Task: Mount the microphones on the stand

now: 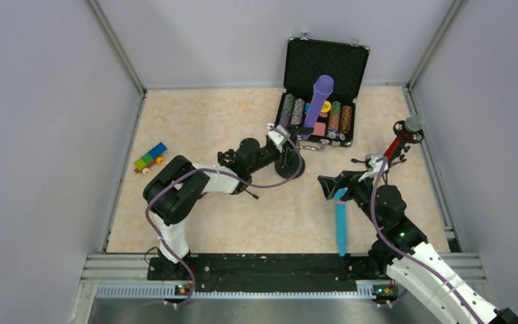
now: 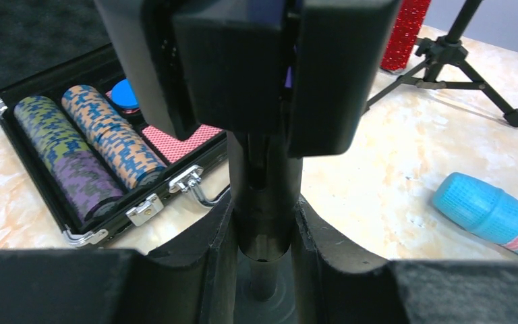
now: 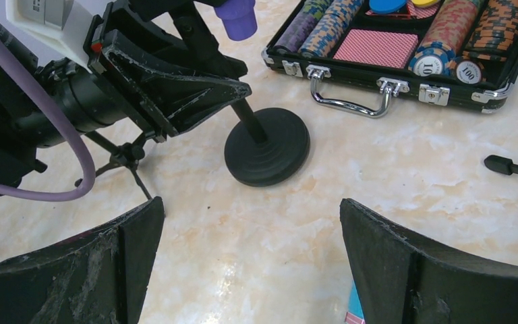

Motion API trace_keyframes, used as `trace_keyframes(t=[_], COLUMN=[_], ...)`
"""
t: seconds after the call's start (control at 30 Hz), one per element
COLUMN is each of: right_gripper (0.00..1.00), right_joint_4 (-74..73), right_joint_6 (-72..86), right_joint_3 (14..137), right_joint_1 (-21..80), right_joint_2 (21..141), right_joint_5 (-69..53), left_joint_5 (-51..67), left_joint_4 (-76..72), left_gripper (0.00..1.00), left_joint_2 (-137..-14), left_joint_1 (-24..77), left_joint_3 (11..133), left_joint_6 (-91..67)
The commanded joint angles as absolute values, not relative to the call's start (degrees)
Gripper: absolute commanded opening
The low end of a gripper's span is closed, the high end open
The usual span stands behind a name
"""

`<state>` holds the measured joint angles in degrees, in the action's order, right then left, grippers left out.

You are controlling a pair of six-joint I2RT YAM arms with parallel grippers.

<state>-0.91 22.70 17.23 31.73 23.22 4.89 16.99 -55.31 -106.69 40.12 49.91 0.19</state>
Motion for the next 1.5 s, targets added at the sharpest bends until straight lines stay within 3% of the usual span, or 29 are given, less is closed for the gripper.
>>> trace_keyframes(t=[0.0, 1.07, 1.1, 1.3, 1.47], right_gripper=[0.99, 0.99, 0.99, 0.99, 0.99], right_joint_4=[0.09, 0.08, 0.09, 0.09, 0.07], right_joint_6=[22.54, 22.39, 22.32, 22.48, 22.49], right_joint_3=[16.87, 16.73, 16.73, 16.67, 16.61], right_joint_1=[32.39, 32.35, 32.39, 32.34, 32.34], right_joint_2=[22.29, 22.23, 22.25, 22.19, 22.17], right_joint_5=[5.45, 6.00, 6.04, 5.93, 5.96], left_joint_5=[15.35, 27.17, 27.30, 28.78, 27.23], left_joint_4=[-64.73, -64.32, -64.03, -61.91, -62.45], left_gripper=[0.00, 0.00, 0.02, 0.46, 0.67], left_joint_2=[-106.64, -112.77, -112.71, -111.48, -110.05], left_joint_1=[38.79, 35.19, 35.16, 35.21, 35.48], left_joint_3=[53.18, 56.35, 56.34, 56.31, 54.51], left_joint_6=[0.53, 0.25, 0.31, 1.21, 2.37])
